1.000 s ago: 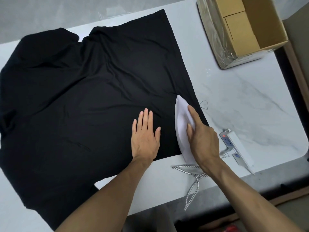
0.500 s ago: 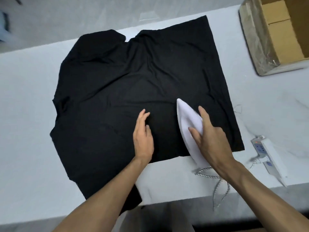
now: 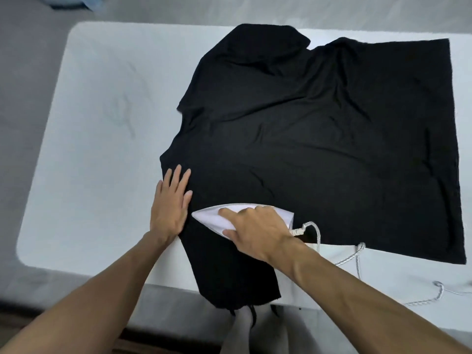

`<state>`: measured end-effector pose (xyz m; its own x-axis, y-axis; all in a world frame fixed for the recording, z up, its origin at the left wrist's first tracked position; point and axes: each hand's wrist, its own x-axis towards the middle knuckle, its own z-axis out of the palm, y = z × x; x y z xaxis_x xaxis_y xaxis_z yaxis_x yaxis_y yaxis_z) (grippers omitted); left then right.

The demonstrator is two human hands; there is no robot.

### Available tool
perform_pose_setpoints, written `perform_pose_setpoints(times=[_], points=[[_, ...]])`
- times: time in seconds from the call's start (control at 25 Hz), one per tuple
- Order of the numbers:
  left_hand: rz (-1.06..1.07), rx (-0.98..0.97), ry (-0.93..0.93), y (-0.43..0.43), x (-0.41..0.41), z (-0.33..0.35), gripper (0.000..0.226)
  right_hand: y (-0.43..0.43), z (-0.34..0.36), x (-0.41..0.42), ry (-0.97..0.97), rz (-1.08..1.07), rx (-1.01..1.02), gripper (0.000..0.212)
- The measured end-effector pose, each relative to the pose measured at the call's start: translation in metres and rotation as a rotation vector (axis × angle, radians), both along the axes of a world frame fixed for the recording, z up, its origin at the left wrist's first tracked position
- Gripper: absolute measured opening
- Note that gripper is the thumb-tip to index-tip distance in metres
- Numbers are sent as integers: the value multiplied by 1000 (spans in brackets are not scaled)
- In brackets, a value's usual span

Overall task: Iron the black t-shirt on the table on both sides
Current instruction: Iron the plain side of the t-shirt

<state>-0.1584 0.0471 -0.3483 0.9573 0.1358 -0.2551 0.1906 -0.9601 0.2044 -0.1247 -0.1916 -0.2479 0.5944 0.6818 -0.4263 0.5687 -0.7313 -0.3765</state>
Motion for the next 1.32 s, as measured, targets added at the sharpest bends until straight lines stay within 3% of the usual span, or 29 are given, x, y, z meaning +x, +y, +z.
perform_pose_setpoints(times=[0.28,0.6,0.8,1.16,1.32], points=[[14,116,-70,6,-4,-14,51,8,-5,-3,-55,-13,-84,41],[83,168,-42,-8,-3,-2,51,-63,18,-14,-52,-183,-227,46],[132,-323,-221,-101,4,7,45,-70,14,-16,-63,-162,-226,45],[113,-89,-135,-120,4,-4,47,-166,0,-26,-92,-383,-209,39],[170,-31,-165,-143,6,0,44,-173,-1,-27,-104,-342,-193,41]])
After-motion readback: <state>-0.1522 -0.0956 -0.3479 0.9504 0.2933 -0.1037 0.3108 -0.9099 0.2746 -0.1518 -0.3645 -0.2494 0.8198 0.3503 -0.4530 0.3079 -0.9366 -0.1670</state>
